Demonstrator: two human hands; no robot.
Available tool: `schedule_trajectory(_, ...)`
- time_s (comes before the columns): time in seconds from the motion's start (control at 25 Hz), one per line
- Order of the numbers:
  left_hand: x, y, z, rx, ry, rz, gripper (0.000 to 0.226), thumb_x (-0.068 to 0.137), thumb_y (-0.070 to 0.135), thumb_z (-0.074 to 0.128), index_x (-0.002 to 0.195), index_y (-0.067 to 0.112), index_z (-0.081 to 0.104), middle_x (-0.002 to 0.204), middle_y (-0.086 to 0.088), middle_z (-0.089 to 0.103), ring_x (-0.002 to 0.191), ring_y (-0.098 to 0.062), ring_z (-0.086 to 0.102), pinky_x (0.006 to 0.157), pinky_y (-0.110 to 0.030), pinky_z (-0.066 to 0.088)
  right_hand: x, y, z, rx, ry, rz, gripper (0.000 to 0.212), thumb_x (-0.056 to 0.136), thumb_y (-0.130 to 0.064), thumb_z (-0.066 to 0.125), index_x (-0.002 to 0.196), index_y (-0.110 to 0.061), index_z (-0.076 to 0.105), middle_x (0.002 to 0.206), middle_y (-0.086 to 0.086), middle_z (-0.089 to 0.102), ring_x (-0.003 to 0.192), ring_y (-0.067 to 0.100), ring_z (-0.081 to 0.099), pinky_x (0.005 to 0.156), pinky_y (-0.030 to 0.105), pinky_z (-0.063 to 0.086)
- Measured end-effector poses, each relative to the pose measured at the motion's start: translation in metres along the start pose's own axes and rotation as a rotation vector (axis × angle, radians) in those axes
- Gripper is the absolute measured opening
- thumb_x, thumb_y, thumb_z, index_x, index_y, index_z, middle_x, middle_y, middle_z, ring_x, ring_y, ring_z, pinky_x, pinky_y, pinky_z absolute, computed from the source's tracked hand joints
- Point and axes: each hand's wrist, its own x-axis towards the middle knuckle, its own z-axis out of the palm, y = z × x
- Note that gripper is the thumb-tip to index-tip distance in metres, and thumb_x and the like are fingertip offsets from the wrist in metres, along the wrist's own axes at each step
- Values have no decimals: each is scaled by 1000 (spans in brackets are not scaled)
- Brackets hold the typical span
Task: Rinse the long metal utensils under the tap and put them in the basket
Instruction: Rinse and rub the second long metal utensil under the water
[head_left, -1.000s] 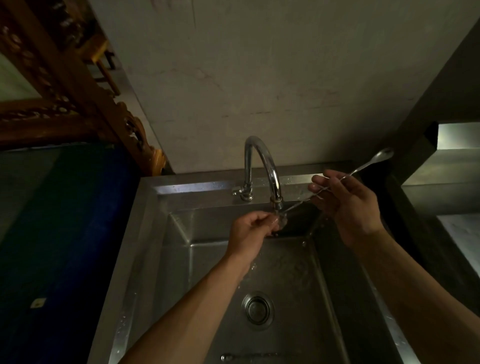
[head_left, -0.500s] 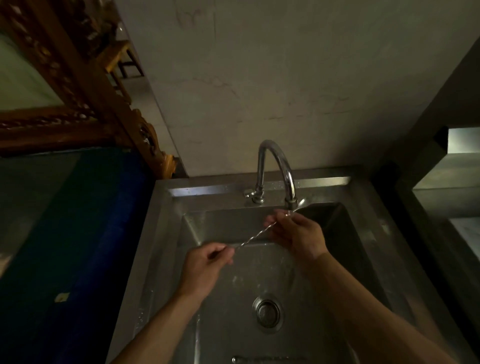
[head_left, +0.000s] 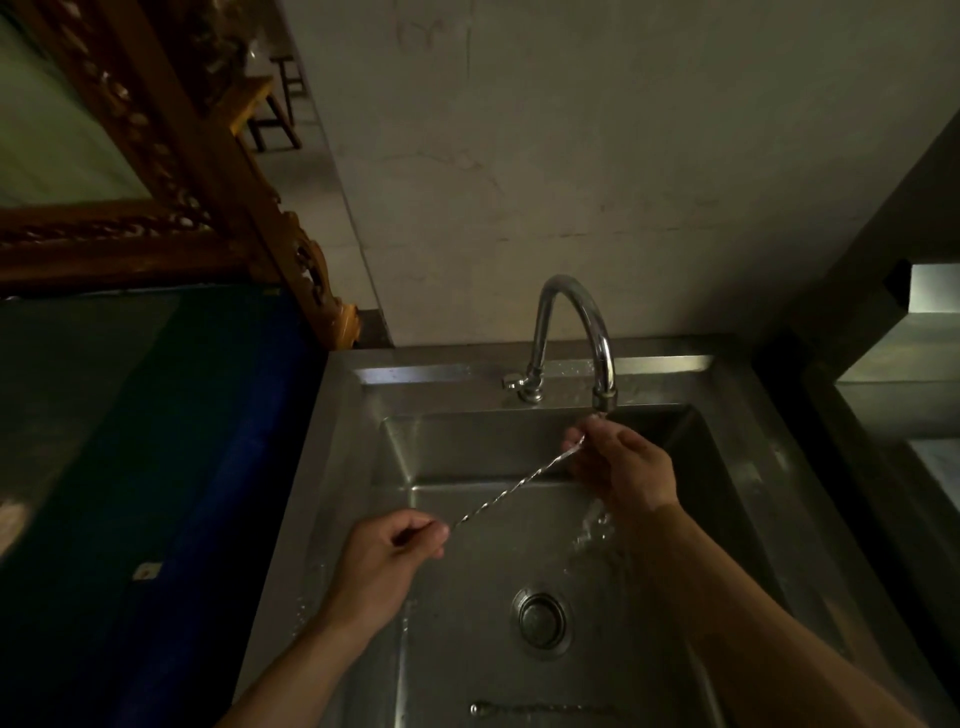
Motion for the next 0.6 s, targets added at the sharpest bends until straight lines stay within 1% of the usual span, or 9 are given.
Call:
schedule_trajectory(0.08,0,0,6,-7,9,2,14,82,5,67,68,7,69,58,0,67,58,-1,57,62,-10,44,0,-1,-4,15,-30,9,19,94,-12,58,110,-5,66,98,10,74,87,20,72,70,30,57)
schedule_trajectory(0.12,1,0,8,-10,11,3,14,82,5,68,68,8,69,57,0,66,57,-2,57,62,-11,44,0,-2,-6,30,-51,12,19,95,-12,57,111,-7,66,98,9,74,89,21,72,73,33,57)
schedule_trajectory(0.16,1,1,9,-7,10,3,14,81,5,68,68,8,69,58,-1,66,58,-3,57,62,-13,44,-1,-3,-8,41,-59,8,20,95,-17,56,109,-8,66,95,9,74,88,22,72,74,35,57)
schedule_trajectory(0.24,2,0,13,2,6,-4,13,81,6,68,69,7,70,59,-2,67,58,-4,57,63,-14,44,-2,-6,-9,14,-43,-30,26,96,-27,54,105,-6,66,90,11,73,83,22,71,74,36,57)
schedule_trajectory(0.32,3,-1,14,-4,17,-14,12,82,6,68,70,5,70,59,-2,66,58,-3,57,62,-13,43,-2,-8,-9,-62,-72,-56,23,96,-21,55,108,-4,64,98,13,73,87,23,72,73,33,58)
schedule_trajectory(0.4,2,0,18,-17,16,-22,12,82,5,67,70,3,69,58,-1,65,58,-2,55,61,-12,43,-1,-7,-6,-53,-87,-45,21,94,-15,56,110,-4,64,103,14,73,91,23,72,74,33,58)
schedule_trajectory(0.52,4,5,30,-31,-1,-25,13,82,6,67,69,3,69,58,1,64,59,-2,55,61,-12,42,1,-6,-5,-65,-16,-29,20,96,-24,55,103,-9,66,94,11,75,85,22,73,72,34,57)
schedule_trajectory(0.6,11,8,41,-44,7,-30,15,82,5,67,67,6,68,56,5,64,57,1,54,61,-11,42,3,-8,-5,-85,-72,-32,18,96,-20,55,105,-8,65,98,12,74,87,23,72,73,34,57)
